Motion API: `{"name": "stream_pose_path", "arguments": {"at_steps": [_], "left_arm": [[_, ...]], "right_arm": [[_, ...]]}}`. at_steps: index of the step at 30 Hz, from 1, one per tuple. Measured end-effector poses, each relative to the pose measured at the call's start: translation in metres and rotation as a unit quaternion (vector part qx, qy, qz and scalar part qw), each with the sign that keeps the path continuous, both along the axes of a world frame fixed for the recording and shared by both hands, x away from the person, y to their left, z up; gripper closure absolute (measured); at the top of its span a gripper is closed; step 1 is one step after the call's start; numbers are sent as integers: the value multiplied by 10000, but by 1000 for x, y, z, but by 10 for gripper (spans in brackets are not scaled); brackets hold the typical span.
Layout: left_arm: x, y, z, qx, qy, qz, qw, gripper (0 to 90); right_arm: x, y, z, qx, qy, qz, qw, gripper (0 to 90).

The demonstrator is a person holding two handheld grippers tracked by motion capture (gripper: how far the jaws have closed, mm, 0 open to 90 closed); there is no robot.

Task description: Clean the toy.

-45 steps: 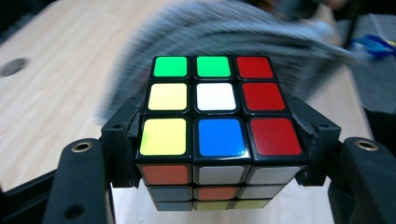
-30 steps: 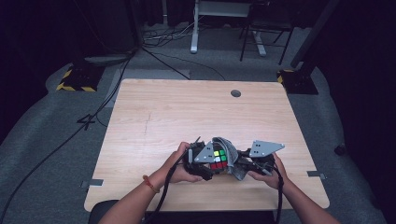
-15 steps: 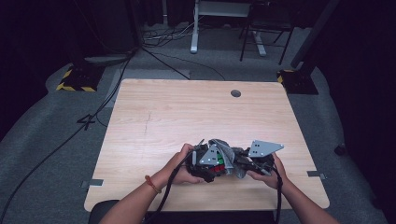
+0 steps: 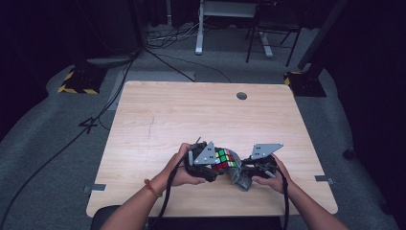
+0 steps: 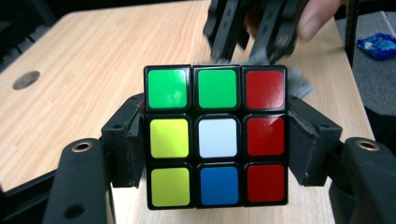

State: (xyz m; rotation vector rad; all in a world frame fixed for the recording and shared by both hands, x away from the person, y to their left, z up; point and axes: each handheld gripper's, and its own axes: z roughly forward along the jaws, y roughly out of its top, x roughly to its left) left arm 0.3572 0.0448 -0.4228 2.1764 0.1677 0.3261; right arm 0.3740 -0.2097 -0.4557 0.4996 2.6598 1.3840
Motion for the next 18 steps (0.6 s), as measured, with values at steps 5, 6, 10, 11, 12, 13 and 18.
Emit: {"name": "stream_pose_path", "arguments": {"at_steps": [5,6,10,11,12,13,18], "left_arm": [[2,-1,-5,165,17,127,9998,327],[3,-1,-6,183,41,131,9997,327],[6,-4,-10,322,131,194,9992,326],[6,-5,-11,380,141,201,9990,325],[6,-6,-13,465,112,228,9986,325],[6,-9,-16,583,108,250,9979,325],[4,-10,-16,499,28,140,9987,332]], "right_arm": [[-3,-6,8,132,-176,-142,9997,790],[-4,-6,10,147,-230,-157,9995,790],[-8,-4,15,82,-502,-259,9984,791],[-9,-4,15,78,-557,-269,9981,791],[-10,-3,16,89,-573,-255,9980,791],[-11,-3,17,126,-576,-242,9980,791],[-13,-4,20,198,-676,-298,9971,786]]}}
